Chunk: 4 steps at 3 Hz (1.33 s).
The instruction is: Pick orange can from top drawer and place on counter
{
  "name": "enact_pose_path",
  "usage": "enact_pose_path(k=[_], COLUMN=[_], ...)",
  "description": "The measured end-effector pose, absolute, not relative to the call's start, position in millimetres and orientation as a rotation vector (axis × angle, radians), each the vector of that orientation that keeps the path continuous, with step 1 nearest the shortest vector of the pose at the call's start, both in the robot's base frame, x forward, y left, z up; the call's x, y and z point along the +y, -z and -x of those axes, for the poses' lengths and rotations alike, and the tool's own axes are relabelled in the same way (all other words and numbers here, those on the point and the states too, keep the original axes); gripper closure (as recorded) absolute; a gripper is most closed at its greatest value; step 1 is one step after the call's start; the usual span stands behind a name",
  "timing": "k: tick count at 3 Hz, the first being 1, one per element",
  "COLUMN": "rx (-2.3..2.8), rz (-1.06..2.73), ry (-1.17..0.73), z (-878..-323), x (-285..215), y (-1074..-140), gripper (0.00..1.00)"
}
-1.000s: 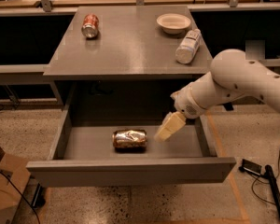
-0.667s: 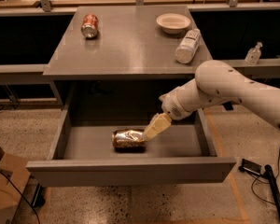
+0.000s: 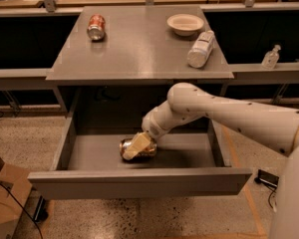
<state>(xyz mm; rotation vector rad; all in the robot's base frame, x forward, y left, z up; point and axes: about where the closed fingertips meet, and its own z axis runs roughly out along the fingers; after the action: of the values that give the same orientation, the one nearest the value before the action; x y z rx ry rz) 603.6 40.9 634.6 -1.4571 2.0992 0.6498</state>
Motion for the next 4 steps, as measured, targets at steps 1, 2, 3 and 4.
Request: enact_pose_path(k=[1,2,3,4], rx=[2.133,2.153,2.152,2.11], rz=[1.456,1.427,1.387,1.351], ry=[-0.663,-0.579,-0.474,-0.432], z=[-599.8,-595.4,-589.5,-584.4], x=[60.4,53.0,36.2,15.3], y=[-613.6,-618.6,-643.4,-699.4], gripper=[0.19,0.42,0.65,0.88])
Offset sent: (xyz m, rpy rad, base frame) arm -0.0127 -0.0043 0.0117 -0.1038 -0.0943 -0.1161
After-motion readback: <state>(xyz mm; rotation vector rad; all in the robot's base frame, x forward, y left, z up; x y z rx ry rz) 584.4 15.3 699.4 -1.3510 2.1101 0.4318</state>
